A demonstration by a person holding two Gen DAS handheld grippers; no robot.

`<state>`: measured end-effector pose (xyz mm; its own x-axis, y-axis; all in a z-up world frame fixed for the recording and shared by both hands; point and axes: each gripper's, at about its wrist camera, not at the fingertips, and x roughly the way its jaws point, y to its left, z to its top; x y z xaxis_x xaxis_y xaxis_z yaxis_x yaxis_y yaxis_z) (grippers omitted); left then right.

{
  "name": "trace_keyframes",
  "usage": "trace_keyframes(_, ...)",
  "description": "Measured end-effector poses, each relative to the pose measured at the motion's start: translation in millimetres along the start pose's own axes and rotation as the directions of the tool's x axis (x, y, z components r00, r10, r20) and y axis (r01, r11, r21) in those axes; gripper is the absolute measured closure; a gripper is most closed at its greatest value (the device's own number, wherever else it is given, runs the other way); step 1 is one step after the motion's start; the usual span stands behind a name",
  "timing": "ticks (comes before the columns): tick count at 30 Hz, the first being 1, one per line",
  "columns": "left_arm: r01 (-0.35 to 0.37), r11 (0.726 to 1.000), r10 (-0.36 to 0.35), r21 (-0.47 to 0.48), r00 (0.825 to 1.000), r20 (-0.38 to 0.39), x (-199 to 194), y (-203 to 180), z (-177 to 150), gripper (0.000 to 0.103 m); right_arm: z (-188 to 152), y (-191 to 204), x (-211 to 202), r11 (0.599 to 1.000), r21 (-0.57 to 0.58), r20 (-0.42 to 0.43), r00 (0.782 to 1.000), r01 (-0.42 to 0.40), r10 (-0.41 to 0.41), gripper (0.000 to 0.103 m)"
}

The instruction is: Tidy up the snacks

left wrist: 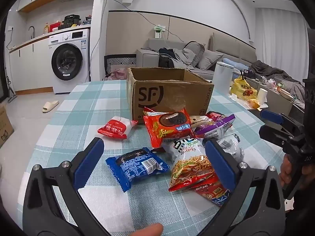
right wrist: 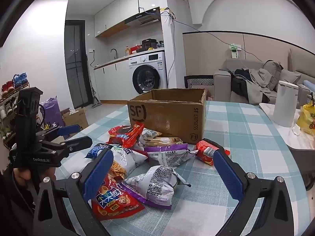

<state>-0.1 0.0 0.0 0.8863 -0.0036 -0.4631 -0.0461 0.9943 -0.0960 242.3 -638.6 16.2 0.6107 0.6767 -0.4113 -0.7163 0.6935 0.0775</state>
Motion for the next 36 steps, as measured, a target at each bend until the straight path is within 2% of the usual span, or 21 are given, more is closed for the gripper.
trace_keyframes(36,0.017,1.0,-0.017,0.016,1.0,0.013,-2.6,-4.2,0.2,0.0,-0.3,3.1,1.2,1.0,-0.014,-0.014,1.0,-0.008,0.008,0.0)
